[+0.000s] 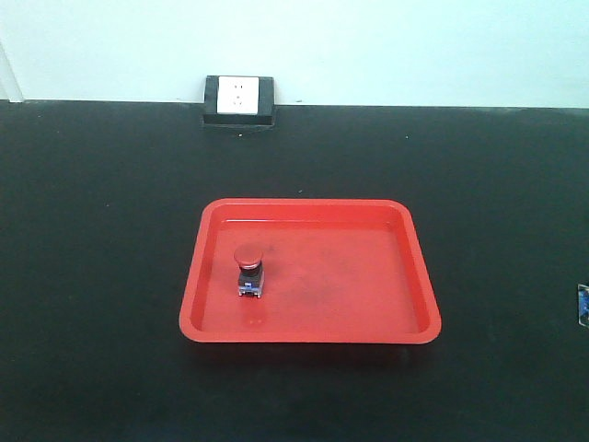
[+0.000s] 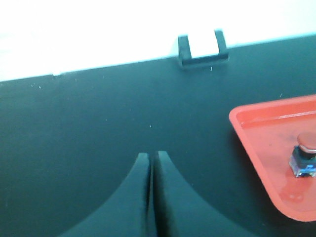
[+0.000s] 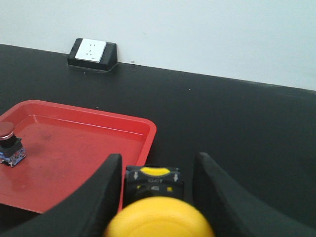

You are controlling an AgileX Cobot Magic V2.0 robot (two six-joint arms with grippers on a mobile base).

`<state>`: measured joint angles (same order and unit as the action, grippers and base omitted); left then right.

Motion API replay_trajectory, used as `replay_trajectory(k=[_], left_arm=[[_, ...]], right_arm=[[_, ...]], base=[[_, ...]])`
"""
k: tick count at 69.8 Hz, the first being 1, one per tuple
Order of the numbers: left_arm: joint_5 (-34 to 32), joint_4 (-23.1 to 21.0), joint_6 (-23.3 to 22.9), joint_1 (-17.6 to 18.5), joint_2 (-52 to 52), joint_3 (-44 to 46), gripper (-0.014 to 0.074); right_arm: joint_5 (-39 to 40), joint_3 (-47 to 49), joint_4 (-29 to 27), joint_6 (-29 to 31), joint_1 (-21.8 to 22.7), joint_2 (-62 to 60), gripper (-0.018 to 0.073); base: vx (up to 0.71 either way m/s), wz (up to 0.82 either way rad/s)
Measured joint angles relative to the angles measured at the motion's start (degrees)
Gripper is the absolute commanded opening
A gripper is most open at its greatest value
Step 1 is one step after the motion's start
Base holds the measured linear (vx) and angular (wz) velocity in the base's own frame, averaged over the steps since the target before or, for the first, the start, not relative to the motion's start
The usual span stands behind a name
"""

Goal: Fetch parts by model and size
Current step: 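Swing the right gripper with the yellow switch over the tray, then lower the yellow switch into the tray beside the red switch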

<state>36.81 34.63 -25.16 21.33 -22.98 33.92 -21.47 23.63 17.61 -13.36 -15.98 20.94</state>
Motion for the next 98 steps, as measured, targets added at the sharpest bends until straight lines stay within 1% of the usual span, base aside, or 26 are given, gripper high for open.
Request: replay_trajectory(k=[13, 23, 34, 54, 60, 76, 98], left_arm=[[0.68, -0.07, 0.95, 0.0, 10.4, -4.14, -0.0007], [1.59, -0.07, 2.0, 0.0, 14.84, -5.38, -0.0007], [2.77, -0.07, 2.69, 0.0, 15.78, -5.43, -0.0007], [3.2, -0.08, 2.89, 0.0, 15.78, -5.43, -0.0007], [3.2, -0.08, 2.89, 0.0, 15.78, -5.43, -0.0007], [3.2, -0.08, 2.91, 0.0, 15.78, -5.43, -0.0007], [3.2, -0.08, 2.91, 0.0, 15.78, -5.43, -0.0007]], right_arm=[[0.0, 0.0, 0.0, 0.0, 0.0, 0.0, -0.0009], [0.0, 0.0, -0.05, -0.26, 0.0, 0.0, -0.0009], [0.65, 0.0, -0.05, -0.57, 0.0, 0.0, -0.0009], [4.56, 0.0, -0.1, -0.64, 0.0, 0.12, -0.0008], [4.88, 0.57, -0.89, -0.7, 0.0, 1.43, -0.0006], [4.88, 7.48, -4.92, -0.64, 0.0, 10.89, -0.0004], [2.9, 21.62, -6.46, -0.64, 0.0, 31.21, -0.0003]], base=[[0.0, 0.0], [0.0, 0.0], [0.0, 0.0], [0.0, 0.0], [0.0, 0.0], [0.0, 0.0], [0.0, 0.0]])
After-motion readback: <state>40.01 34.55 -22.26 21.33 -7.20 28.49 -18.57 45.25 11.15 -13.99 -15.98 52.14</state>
